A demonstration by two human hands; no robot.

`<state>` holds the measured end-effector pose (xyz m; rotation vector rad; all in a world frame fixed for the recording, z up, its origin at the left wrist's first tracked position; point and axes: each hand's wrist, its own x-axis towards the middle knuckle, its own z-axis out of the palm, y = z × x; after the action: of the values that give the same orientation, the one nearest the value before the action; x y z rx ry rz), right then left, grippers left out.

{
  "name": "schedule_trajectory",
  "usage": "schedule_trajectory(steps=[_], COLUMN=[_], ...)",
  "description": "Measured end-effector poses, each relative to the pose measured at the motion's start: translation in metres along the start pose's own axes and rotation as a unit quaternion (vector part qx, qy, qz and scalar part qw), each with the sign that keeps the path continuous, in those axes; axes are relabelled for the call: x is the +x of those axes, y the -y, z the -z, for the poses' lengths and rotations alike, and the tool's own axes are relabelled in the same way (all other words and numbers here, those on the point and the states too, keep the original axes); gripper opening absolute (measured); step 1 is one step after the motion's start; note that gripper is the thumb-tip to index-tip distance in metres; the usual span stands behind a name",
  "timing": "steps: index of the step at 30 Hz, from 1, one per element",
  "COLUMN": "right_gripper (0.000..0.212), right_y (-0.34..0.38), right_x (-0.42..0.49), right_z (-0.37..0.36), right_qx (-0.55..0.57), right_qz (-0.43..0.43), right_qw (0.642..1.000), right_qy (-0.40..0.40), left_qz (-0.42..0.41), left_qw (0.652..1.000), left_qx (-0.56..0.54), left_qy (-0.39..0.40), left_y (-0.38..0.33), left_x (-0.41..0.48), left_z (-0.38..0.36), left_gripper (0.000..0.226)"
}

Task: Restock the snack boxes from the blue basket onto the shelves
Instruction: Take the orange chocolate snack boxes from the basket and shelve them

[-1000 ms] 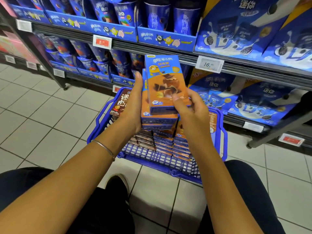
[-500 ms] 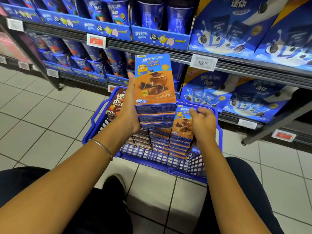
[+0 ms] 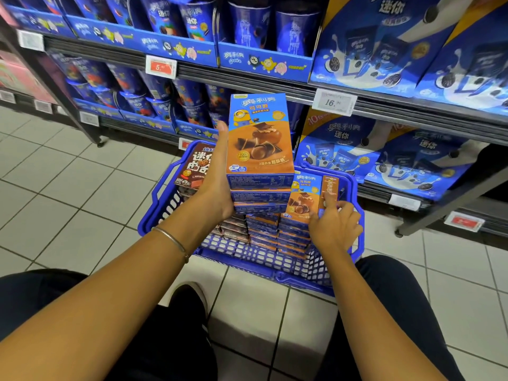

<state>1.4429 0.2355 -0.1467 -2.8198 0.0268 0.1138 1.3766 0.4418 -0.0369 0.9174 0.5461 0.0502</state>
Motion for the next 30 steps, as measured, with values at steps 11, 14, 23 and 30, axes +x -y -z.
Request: schedule_trajectory(steps=[11,14,23,30], right_gripper=[0.049,0.040,0.043,0.044], right_y=[0.020,0.033,0.072,0.100], right_x=[0.007,0.009,-0.011,-0.034], right_z=[0.056,0.088,0.169,0.159], right_qx=[0.302,0.452,0.690,0.655], right_qz=[-0.037,-0.023,0.018,0.031], right_qw=[0.940,0.876,0.720,0.752], right_qy=[-0.157,-0.168,-0.074,0.068], left_qz=[0.005,0.001,-0.003,-0.001], left_qw=[1.000,1.000,1.000,1.000], left_qx=[-0.004,-0.003,-0.001,0.003], left_qy=[0.003,-0.005,-0.007,0.010], left_y=[0.003,0.005,0.005,0.006], left_x=[0.001,0.002,0.002,0.003], left_z=[-0.004,-0.003,-0.004,-0.009], left_gripper=[0.078,0.077,0.077,0.079])
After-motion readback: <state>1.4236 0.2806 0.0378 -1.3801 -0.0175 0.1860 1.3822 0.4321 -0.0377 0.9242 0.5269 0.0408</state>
